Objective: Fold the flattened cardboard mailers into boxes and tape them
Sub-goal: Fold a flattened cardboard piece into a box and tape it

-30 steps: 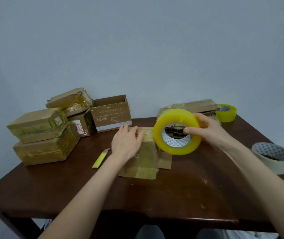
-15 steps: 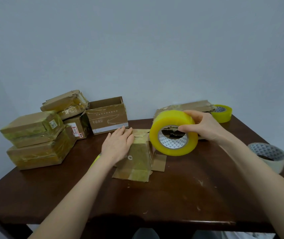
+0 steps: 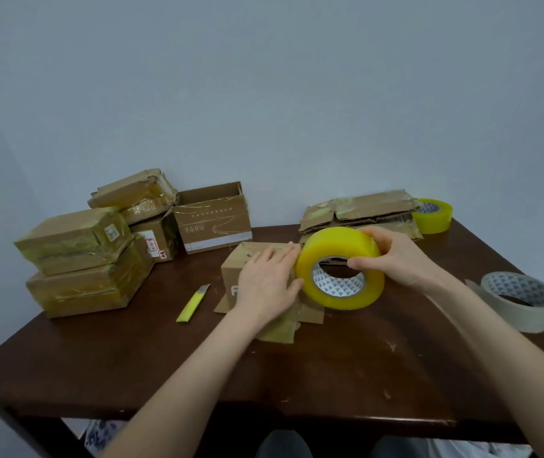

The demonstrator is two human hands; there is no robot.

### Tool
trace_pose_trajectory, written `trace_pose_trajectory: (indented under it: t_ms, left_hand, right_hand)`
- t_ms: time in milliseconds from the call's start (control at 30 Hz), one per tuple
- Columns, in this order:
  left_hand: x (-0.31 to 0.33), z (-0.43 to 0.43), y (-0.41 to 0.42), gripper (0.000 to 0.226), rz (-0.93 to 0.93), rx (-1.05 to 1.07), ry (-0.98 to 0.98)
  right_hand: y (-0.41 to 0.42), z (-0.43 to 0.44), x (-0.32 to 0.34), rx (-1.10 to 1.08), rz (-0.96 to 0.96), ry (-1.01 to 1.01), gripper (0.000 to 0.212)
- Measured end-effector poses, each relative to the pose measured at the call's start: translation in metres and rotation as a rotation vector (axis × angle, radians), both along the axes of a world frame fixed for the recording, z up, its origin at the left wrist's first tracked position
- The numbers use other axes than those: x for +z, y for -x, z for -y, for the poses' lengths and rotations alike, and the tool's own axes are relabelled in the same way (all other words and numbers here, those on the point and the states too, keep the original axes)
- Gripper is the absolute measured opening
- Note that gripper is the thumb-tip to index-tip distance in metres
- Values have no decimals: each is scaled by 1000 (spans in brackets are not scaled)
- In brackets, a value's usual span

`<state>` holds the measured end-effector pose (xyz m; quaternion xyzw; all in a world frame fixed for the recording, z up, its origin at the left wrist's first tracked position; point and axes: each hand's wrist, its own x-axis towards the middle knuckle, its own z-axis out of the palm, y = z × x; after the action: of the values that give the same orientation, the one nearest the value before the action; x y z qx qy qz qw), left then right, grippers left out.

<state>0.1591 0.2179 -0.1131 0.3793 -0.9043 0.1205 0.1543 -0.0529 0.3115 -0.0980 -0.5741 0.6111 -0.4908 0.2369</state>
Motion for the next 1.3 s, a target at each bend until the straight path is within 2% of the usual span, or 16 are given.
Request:
trace_pose_trajectory:
  t_ms: [67,233,367,500,667,833,1133,1300]
  left_hand:
    - [-3,8,-8,64,-9,-9,-18]
    - [-3,27,-22,73,25,142,-50]
    - [-4,32,-23,71,36,86,11]
    - [-16,23,-19,57,-61,-29,104]
    - [-14,25,-17,53,-49,-30,84]
    - [-12,33,-22,50,-17,-25,58]
    - [-10,31,-17,42,6,-1,66]
    - [-6,31,-22,55,-50,-21,0]
  right_hand:
    - [1,0,-4,10,-21,-11,53]
    - [3,1,-4,39,5,-14,58]
    - [3,3,-3,23,-4,-43,60]
    - [-1,4,-4,9,-30,-48,64]
    - [2,-5,2,-5,-11,-40,58]
    - [12,-16,-9,-48,-65,-111,63]
    - [1,1,-7,-119,-69,-95,66]
    - [-11,9,-4,-130,-117,-101,64]
